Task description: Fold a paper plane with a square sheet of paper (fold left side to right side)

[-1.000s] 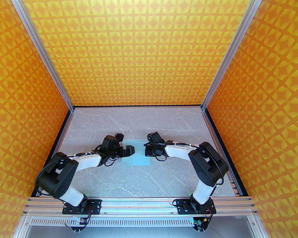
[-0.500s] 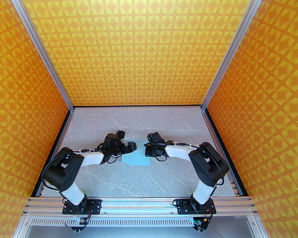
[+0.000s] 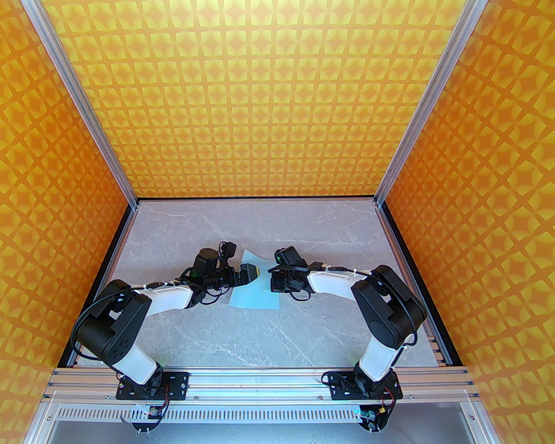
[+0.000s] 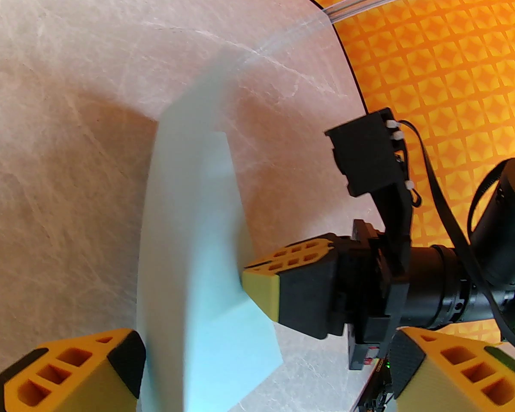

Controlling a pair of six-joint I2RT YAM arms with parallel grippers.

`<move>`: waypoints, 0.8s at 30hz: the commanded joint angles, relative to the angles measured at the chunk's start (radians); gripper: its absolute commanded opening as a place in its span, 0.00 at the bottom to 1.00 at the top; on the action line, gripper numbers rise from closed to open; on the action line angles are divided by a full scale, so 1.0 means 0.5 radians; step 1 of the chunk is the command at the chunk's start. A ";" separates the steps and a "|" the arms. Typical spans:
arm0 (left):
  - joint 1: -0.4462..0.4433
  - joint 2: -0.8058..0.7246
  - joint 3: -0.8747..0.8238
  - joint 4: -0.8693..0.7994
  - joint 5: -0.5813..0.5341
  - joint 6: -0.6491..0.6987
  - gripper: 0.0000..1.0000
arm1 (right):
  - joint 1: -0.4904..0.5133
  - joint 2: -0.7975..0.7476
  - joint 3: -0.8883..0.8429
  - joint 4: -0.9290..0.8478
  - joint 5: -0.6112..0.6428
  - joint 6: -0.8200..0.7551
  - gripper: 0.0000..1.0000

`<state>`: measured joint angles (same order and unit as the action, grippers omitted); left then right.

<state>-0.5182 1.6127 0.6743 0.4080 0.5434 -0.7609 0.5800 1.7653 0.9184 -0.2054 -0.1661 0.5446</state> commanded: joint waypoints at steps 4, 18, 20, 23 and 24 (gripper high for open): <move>-0.031 -0.027 0.013 -0.035 0.039 -0.053 0.99 | -0.013 0.006 -0.013 -0.137 0.032 0.015 0.00; -0.134 0.198 0.241 0.048 0.039 -0.157 0.99 | -0.016 0.014 -0.004 -0.122 0.007 0.018 0.00; -0.150 0.235 0.262 0.063 0.041 -0.168 0.99 | -0.019 0.001 -0.013 -0.122 0.007 0.017 0.00; -0.160 0.265 0.267 0.097 0.041 -0.188 0.99 | -0.035 -0.036 -0.042 -0.086 -0.006 0.023 0.00; -0.160 0.274 0.265 0.106 0.040 -0.195 0.99 | -0.045 -0.055 -0.057 -0.068 -0.015 0.029 0.00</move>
<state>-0.5907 1.7336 0.7876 0.4282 0.5461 -0.8360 0.5732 1.7649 0.9180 -0.2047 -0.1703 0.5446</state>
